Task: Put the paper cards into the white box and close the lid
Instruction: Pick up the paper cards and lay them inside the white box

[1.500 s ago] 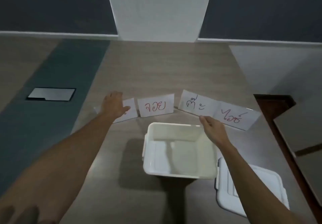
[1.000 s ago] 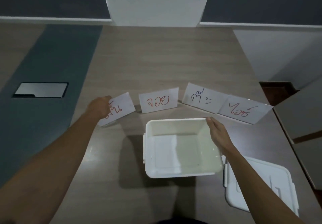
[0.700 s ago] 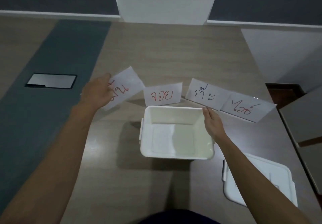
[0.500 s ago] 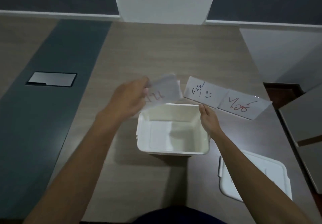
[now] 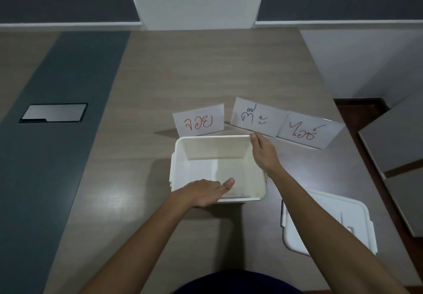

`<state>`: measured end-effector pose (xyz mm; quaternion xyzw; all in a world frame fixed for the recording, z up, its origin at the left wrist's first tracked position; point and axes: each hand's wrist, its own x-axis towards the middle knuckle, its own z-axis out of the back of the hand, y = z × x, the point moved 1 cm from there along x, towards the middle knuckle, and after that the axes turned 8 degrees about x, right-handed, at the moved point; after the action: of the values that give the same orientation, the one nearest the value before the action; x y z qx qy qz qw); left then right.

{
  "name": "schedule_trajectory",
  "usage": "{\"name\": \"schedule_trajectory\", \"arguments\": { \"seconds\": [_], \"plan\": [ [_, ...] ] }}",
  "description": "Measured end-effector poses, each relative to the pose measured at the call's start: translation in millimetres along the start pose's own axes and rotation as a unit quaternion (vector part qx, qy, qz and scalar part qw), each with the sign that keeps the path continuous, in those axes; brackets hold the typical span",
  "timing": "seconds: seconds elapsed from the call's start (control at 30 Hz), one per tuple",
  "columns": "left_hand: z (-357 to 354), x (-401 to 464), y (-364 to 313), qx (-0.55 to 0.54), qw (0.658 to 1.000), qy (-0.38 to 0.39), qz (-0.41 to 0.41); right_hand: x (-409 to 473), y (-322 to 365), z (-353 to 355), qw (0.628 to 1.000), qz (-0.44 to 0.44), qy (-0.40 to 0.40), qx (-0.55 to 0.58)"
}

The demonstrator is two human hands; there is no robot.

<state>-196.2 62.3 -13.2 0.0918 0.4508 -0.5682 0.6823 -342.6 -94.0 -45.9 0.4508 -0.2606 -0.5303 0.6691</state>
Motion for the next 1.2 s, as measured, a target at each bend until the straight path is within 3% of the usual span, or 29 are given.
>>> {"name": "schedule_trajectory", "arguments": {
  "seconds": [0.1, 0.2, 0.3, 0.37, 0.5, 0.63, 0.8, 0.9, 1.0, 1.2],
  "plan": [
    [29, 5, -2, -0.062, 0.995, -0.074, -0.039, 2, -2, 3, 1.000, 0.006, -0.008, -0.008],
    [79, 21, 1, -0.090, 0.955, -0.272, -0.080, 4, -4, 4, 1.000, 0.000, -0.009, -0.006],
    [132, 56, 14, -0.017, 0.901, -0.425, -0.082, 6, -6, 3, 1.000, -0.001, -0.011, -0.007],
    [160, 84, 31, 0.068, 0.906, -0.417, -0.025, 5, -5, 2, 1.000, -0.002, -0.011, -0.009],
    [179, 132, 66, 0.122, 0.942, -0.288, 0.122, 7, -8, 1, 1.000, -0.003, -0.013, -0.010],
    [176, 138, 68, 0.141, 0.945, -0.282, 0.090, 10, -10, 3, 1.000, 0.004, -0.020, -0.010],
    [176, 63, 23, 0.141, 0.880, -0.453, 0.024, 13, -11, 3, 1.000, 0.003, -0.018, 0.006],
    [155, 4, -5, 0.136, 0.851, -0.506, -0.024, 14, -9, 3, 1.000, 0.001, -0.011, 0.018],
    [114, -25, -15, 0.143, 0.861, -0.486, -0.055, 15, -9, 3, 1.000, -0.007, -0.008, 0.024],
    [25, 0, 6, 0.156, 0.928, -0.334, -0.044, 14, -7, 2, 1.000, 0.004, -0.008, 0.021]
  ]
}}
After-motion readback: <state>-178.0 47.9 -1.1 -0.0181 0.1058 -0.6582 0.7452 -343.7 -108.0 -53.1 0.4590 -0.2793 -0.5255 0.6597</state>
